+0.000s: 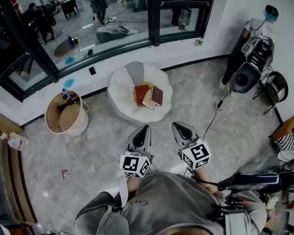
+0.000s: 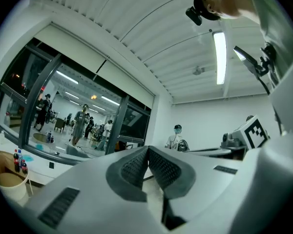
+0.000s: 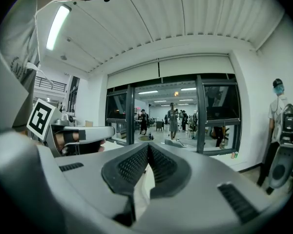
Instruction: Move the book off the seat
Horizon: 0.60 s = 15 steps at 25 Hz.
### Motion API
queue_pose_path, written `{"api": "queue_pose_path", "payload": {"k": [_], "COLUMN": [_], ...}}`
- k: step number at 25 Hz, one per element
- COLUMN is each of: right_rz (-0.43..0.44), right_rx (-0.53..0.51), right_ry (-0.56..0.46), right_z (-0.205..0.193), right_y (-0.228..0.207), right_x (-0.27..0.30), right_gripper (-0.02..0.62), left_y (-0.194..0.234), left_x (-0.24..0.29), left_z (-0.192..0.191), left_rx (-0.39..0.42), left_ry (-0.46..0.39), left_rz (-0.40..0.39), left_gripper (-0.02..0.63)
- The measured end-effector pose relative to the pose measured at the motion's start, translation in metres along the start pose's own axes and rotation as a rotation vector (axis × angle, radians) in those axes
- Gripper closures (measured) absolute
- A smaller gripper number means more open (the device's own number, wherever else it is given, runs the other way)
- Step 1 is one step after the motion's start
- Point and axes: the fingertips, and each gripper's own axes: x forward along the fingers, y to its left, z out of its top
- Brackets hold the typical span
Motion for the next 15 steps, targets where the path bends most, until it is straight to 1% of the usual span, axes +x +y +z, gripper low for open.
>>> {"api": "queue_pose_path", "payload": {"k": [3,7,11,15], "right_rz": [-0.018,-0.027,-0.034,-0.043], "right_rx": [0.0,0.029,0.03,0.043], "right_ry": [0.014,0.055,0.077,0.099], "right_z": [-0.004,-0.015,-0.022,-0.026], "right_y": [-0.009,-0.013,-0.019,-0.039], "right_x": [0.037,0.072,0.093,0.121], "right_gripper": [0.581,0.581,0.581,0.581], "left_y": [0.037,0.078,0.102,0.117], "left_x": [0.022,0.041,0.052,0.067], "left_z": [0.004,0.001,-0.008,-0.016], "left_rx": [0.015,0.012,-0.018,-0.039], "left_ry": [0.001,0.015,0.032,0.049], "left_rz": [-0.01,0.003,0.009,0.016], "left_gripper": [0.594,0.594,0.594,0.594]}}
